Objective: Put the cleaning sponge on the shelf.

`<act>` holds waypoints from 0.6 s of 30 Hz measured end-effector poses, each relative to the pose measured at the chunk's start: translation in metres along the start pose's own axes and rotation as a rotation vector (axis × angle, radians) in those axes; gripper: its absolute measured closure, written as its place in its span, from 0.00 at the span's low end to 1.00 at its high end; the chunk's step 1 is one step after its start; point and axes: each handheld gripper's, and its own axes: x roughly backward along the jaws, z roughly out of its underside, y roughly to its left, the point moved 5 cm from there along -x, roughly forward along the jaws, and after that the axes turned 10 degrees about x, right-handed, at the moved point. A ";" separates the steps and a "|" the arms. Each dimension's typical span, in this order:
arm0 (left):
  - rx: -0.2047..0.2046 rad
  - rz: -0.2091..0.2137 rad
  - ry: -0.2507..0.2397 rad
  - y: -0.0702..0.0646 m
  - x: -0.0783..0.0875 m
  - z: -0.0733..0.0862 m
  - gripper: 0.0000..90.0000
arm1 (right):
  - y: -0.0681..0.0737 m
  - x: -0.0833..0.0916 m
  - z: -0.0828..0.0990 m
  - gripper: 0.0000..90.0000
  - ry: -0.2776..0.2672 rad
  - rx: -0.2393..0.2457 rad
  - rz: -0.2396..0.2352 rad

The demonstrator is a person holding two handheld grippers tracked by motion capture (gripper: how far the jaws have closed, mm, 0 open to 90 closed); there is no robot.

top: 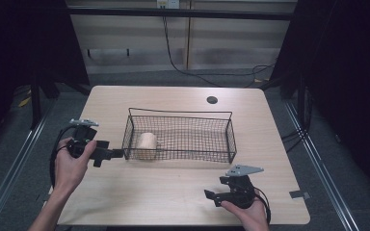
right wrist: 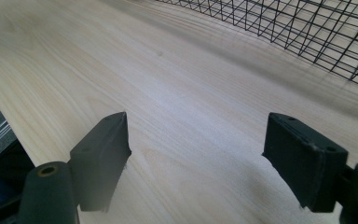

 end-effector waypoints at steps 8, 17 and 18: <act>0.048 -0.037 -0.032 0.016 0.012 0.028 0.21 | -0.001 -0.001 0.000 0.25 0.001 -0.007 0.001; 0.065 -0.072 -0.016 0.028 0.009 0.067 0.21 | -0.001 -0.001 0.000 0.25 0.003 -0.007 0.008; 0.064 -0.071 -0.008 0.028 0.008 0.071 0.21 | -0.001 -0.001 0.000 0.25 0.006 -0.008 0.006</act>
